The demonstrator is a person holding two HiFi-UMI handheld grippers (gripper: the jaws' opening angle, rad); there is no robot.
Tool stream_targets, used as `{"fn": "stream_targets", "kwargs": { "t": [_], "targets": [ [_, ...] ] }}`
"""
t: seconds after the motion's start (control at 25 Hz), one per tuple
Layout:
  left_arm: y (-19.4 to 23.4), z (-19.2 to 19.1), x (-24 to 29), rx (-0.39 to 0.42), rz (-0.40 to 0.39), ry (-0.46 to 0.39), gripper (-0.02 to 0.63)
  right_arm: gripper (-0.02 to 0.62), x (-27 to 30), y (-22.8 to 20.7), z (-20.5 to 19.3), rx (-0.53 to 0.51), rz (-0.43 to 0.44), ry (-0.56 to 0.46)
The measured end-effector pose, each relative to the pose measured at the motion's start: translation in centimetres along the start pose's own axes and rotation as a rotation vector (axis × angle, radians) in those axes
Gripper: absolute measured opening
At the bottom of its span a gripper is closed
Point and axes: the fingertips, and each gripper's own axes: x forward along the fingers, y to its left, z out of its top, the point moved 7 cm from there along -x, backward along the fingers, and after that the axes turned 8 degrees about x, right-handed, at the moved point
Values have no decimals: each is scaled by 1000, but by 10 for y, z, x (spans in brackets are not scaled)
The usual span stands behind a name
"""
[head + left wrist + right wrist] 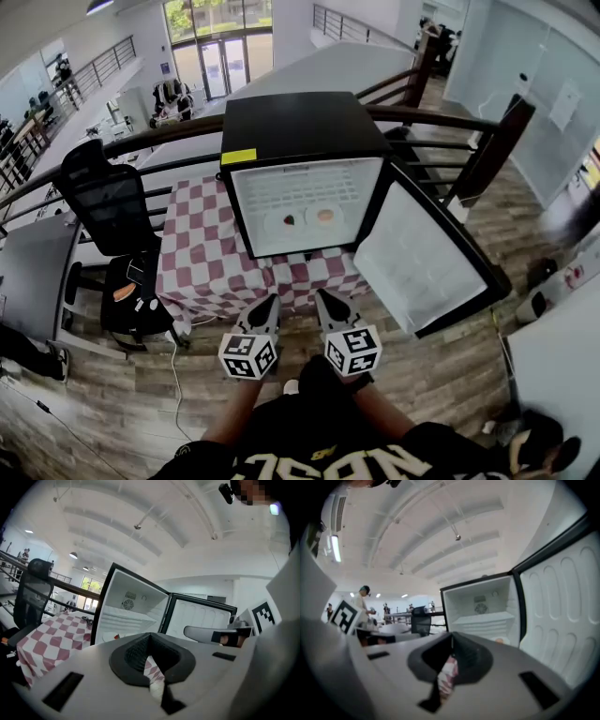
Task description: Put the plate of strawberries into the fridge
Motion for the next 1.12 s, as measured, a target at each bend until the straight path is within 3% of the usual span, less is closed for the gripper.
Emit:
{"fn": "stream_targets", "kwargs": {
  "t": [0.2, 0.52, 0.76, 1.12],
  "targets": [
    [-20, 31, -12, 76, 70, -79, 17, 20, -13, 14, 13, -55, 45, 14],
    [-65, 29, -31, 55, 138, -54, 17, 20, -51, 0, 23, -28, 66, 29],
    [-90, 27, -41, 116, 185, -72, 17, 20, -75, -12, 35, -57, 66, -10],
    [-124, -1, -33, 101, 168, -14, 18, 20, -100, -24, 21, -67, 91, 24]
  ]
}}
